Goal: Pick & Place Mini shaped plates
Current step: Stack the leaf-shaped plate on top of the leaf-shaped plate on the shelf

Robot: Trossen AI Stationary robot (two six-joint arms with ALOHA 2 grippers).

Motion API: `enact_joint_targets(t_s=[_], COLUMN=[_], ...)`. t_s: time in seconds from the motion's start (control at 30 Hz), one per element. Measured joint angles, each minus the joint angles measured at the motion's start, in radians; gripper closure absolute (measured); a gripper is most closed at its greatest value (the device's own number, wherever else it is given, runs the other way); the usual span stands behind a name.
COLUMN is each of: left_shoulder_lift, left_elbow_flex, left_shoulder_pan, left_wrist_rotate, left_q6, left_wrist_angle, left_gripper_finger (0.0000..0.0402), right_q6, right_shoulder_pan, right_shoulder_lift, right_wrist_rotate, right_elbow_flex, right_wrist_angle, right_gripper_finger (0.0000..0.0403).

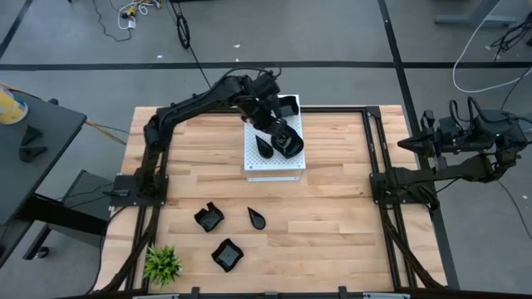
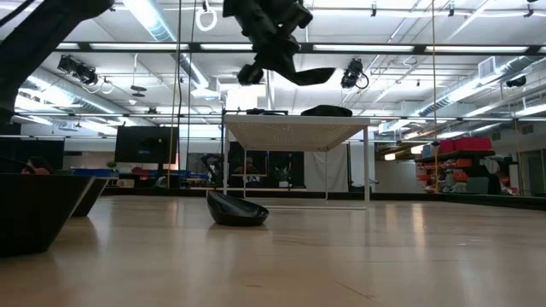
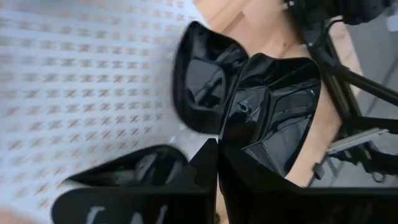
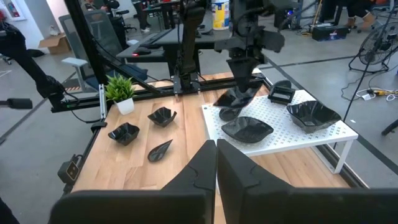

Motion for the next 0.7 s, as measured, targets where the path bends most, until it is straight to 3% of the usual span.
enact_joint_targets(t_s=[0.7], left_shoulder_lift=[0.097], left_elbow_flex=[0.002], left_shoulder_pan=[0.005], left_wrist_rotate=[0.072], left_q6=[0.087], left_wrist_angle=[0.147], left_gripper_finger=[0.0391], right_q6=[0.000], right_shoulder_pan=[0.000], right_shoulder_lift=[0.000], right_wrist_rotate=[0.000], right_elbow_flex=[0.000], right_wrist_angle=[0.000], right_gripper_finger=[0.0384])
